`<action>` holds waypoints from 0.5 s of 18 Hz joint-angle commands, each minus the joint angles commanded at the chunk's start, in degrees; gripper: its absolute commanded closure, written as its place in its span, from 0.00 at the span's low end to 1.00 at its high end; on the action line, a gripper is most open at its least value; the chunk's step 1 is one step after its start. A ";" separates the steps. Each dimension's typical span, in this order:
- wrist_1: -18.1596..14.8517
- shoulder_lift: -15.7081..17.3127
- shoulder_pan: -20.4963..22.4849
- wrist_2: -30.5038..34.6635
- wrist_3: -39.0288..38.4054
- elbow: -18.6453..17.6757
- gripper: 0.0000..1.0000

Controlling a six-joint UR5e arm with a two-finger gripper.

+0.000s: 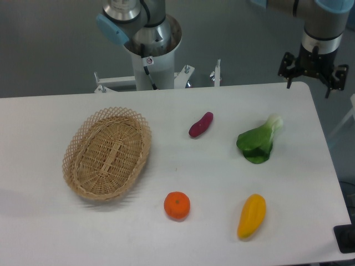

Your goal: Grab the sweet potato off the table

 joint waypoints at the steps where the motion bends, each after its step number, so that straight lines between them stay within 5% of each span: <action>1: 0.00 0.00 0.00 -0.09 0.00 -0.09 0.00; 7: 0.35 -1.57 -0.44 -0.53 -0.70 -1.05 0.00; 9: 3.32 -2.20 -0.62 -0.70 -3.33 -1.75 0.00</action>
